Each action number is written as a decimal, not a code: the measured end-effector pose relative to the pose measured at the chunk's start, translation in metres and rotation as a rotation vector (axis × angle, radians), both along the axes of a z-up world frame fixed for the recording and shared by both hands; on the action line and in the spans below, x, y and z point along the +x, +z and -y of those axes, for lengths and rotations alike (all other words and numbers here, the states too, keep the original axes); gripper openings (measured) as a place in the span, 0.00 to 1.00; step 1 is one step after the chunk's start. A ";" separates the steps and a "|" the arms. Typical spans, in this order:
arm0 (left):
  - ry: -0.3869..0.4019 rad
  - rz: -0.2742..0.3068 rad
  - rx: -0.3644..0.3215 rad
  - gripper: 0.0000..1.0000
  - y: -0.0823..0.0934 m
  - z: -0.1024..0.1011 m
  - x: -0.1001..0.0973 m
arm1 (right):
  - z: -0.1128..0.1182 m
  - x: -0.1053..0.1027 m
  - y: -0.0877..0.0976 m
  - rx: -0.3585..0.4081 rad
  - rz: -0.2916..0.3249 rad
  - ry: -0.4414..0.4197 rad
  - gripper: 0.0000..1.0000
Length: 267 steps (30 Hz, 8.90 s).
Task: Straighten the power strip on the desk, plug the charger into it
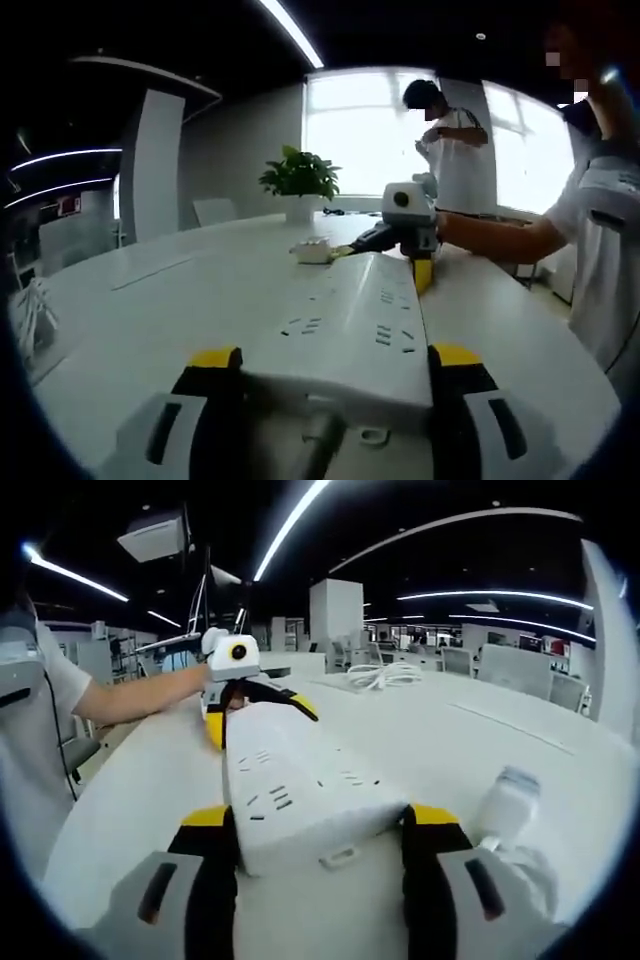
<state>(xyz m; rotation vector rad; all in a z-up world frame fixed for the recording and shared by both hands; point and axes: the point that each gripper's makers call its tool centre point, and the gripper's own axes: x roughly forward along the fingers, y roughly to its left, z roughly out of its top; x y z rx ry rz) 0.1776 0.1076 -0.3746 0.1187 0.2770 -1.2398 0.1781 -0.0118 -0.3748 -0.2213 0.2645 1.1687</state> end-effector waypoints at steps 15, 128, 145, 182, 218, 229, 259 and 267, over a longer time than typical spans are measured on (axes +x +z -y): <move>-0.007 0.005 -0.015 0.76 0.002 0.003 0.000 | 0.004 -0.001 0.002 0.017 0.009 -0.014 0.66; 0.046 0.013 -0.034 0.75 0.003 0.001 0.001 | 0.081 0.110 0.015 -0.033 0.155 -0.824 0.26; 0.049 0.014 -0.034 0.75 0.003 0.001 0.001 | 0.075 0.096 0.014 -0.005 0.100 -0.784 0.26; 0.053 0.014 -0.034 0.75 0.003 0.000 0.001 | 0.069 0.075 0.024 0.088 -0.057 -0.717 0.26; 0.054 0.014 -0.033 0.75 0.003 0.001 0.001 | 0.041 -0.012 0.060 -0.088 -0.419 -0.556 0.26; 0.054 0.014 -0.033 0.75 0.003 0.001 0.001 | 0.036 -0.032 0.065 -0.207 -0.503 -0.564 0.26; 0.058 0.013 -0.031 0.75 0.003 0.000 0.002 | 0.038 -0.046 0.077 -0.466 -0.878 -0.496 0.26; 0.058 0.013 -0.031 0.75 0.003 0.001 0.002 | 0.038 -0.046 0.072 -0.534 -0.909 -0.493 0.26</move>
